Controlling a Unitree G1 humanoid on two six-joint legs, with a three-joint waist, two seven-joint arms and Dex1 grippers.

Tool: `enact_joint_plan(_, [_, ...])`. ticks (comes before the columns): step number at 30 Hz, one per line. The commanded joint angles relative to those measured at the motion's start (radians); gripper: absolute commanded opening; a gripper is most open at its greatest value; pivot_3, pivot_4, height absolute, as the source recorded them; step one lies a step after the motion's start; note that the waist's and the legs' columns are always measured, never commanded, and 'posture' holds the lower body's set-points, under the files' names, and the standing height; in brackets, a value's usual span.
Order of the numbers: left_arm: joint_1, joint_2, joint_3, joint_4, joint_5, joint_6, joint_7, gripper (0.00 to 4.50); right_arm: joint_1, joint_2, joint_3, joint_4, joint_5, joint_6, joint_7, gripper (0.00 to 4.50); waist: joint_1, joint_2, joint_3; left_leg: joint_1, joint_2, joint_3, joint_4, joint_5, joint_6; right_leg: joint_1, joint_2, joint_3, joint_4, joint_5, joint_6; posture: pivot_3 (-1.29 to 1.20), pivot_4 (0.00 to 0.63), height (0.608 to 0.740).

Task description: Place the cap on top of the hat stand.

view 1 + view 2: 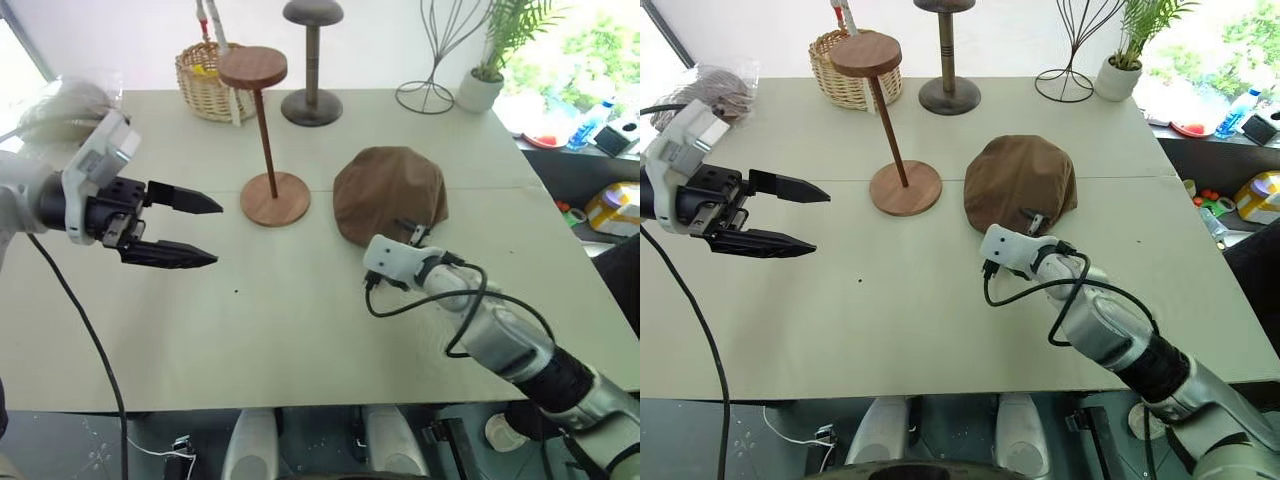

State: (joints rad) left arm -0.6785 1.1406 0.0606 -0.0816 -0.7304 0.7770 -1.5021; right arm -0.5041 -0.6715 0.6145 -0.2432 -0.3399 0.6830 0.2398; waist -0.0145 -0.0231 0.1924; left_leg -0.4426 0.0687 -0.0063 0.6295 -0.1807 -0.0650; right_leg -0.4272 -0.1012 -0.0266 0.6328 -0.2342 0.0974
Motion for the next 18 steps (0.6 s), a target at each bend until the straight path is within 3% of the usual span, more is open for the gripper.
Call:
enact_joint_plan(1, [-0.036, 0.005, 0.018, -0.002, 0.0, 0.004, 0.001, 4.45, -0.008, 0.045, -0.008, 0.127, -0.076, -0.049, -0.026, 4.5, 0.0, 0.0, 0.0, 0.0, 0.0, 0.0, 0.0, 0.0, 0.0, 0.0, 0.0, 0.0, 0.0, 0.0, 0.0, 0.0, 0.15, 0.728])
enact_joint_plan(9, [-0.055, -0.007, 0.02, 0.004, -0.001, 0.012, 0.012, 4.45, -0.075, 0.107, -0.043, 0.381, -0.207, -0.159, -0.089, 4.5, 0.004, -0.002, -0.001, 0.0, 0.0, 0.0, 0.0, 0.0, 0.0, 0.001, 0.0, 0.0, 0.001, 0.0, 0.0, 0.0, 0.15, 0.728])
enact_joint_plan(12, [-0.055, -0.011, 0.024, 0.004, -0.001, 0.013, 0.018, 4.5, -0.069, 0.102, -0.07, 0.409, -0.213, -0.196, -0.084, 3.68, 0.009, -0.002, -0.001, 0.0, 0.0, -0.001, 0.0, 0.0, 0.0, 0.001, 0.0, 0.0, 0.001, 0.0, 0.0, 0.0, 0.15, 0.728])
enact_joint_plan(16, [-0.054, -0.019, 0.031, 0.001, -0.008, 0.02, 0.029, 4.5, -0.049, 0.111, -0.092, 0.404, -0.23, -0.213, -0.067, 1.63, 0.008, -0.002, -0.001, 0.0, 0.0, -0.001, 0.0, 0.0, 0.0, 0.001, 0.0, 0.0, 0.0, 0.0, 0.0, 0.0, 0.15, 0.728])
enact_joint_plan(18, [-0.048, -0.021, 0.035, -0.002, -0.009, 0.019, 0.033, 4.5, -0.037, 0.121, -0.103, 0.4, -0.228, -0.218, -0.047, 0.85, 0.003, -0.002, -0.001, 0.0, 0.0, -0.001, 0.0, 0.0, 0.0, 0.001, 0.0, 0.0, 0.0, 0.0, 0.0, 0.0, 0.15, 0.728])
